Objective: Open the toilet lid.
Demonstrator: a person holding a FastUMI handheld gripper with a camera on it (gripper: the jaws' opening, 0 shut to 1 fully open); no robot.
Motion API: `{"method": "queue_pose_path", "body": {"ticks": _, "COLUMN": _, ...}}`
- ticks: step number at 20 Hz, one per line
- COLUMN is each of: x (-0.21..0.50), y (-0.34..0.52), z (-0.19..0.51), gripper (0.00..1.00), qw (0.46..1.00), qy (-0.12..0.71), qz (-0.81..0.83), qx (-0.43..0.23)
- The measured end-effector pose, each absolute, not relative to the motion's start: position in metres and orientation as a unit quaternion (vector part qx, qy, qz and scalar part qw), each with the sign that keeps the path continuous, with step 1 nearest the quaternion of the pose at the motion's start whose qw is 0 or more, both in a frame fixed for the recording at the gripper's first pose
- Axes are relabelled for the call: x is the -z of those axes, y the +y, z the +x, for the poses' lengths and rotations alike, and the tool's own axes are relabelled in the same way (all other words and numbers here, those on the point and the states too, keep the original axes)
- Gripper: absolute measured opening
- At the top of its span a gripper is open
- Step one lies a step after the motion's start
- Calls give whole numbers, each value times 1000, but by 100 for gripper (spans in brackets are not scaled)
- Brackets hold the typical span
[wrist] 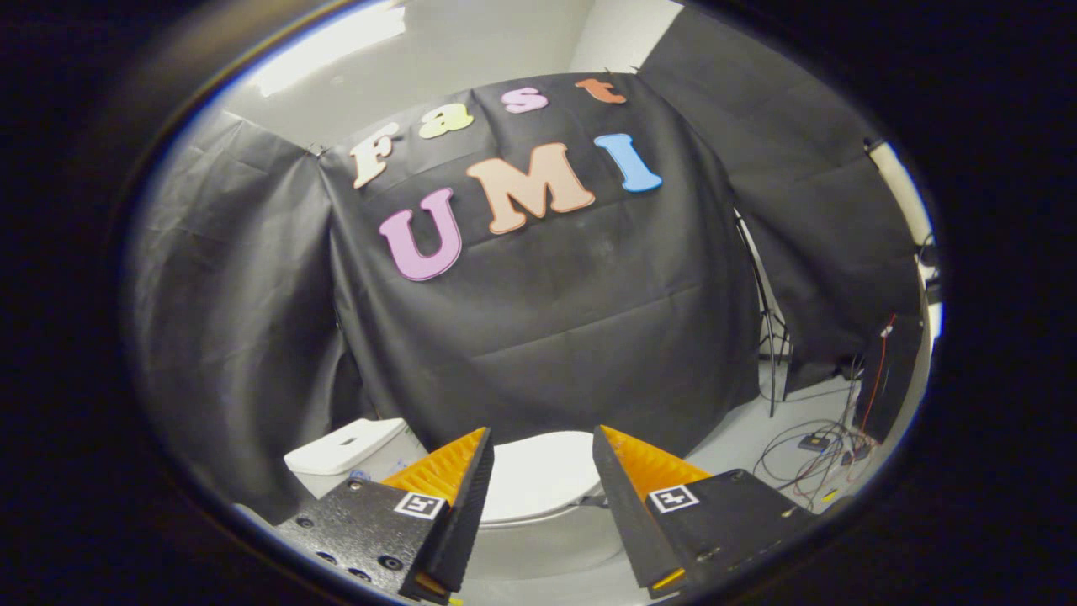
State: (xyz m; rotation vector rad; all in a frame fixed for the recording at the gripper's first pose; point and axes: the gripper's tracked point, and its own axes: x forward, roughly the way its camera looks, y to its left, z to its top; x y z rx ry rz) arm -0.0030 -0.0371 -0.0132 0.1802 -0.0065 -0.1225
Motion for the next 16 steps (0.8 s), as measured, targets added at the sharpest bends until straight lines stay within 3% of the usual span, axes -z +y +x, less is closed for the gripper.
{"method": "queue_pose_path", "body": {"ticks": 7, "x": 61, "y": -65, "z": 42, "gripper": 73, "qw": 966, "qy": -29, "qz": 250, "qx": 63}}
{"method": "queue_pose_path", "body": {"ticks": 16, "x": 179, "y": -101, "z": 116, "gripper": 73, "qw": 875, "qy": -25, "qz": 468, "qx": 117}}
